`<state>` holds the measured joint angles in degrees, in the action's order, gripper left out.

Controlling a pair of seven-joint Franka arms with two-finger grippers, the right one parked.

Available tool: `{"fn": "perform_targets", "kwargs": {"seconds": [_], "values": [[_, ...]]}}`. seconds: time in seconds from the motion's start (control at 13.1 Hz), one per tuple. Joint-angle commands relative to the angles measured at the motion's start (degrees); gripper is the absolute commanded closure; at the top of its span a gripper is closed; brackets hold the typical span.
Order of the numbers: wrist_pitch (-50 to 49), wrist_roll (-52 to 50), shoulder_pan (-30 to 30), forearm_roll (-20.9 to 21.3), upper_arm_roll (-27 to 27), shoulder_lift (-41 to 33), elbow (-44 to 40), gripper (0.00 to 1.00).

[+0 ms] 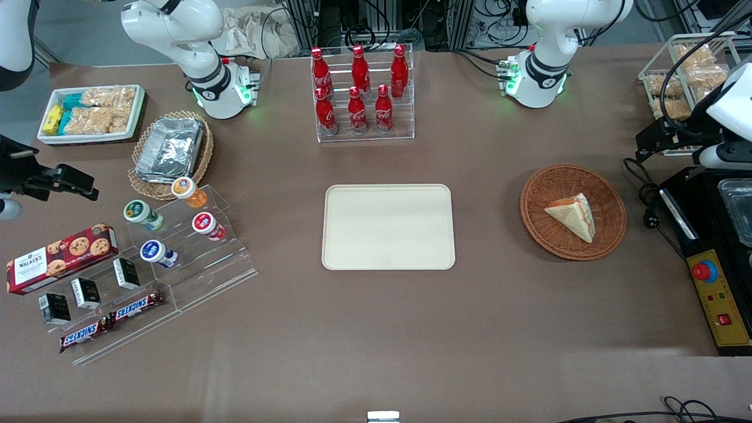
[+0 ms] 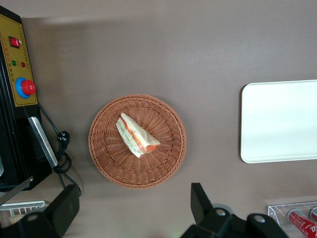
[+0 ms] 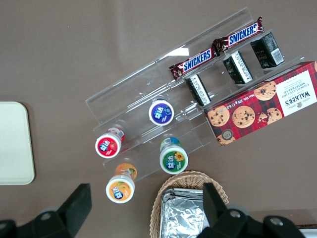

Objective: Place sandwich from basket to tray

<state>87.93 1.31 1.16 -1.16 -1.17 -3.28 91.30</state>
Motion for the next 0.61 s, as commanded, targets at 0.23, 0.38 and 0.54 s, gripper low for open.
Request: {"fn": "perform_targets", "kwargs": {"seconds": [0.23,0.38,0.54], "values": [[-1.4,-1.1,0.3,0.5,0.1,0.7,-1.6,0.0],[-1.5,-5.1,0.3,0.7,0.1,0.6,-1.6,0.0],[-1.6,-12.2,0.3,0.7,0.1,0.6,-1.2,0.0]]}}
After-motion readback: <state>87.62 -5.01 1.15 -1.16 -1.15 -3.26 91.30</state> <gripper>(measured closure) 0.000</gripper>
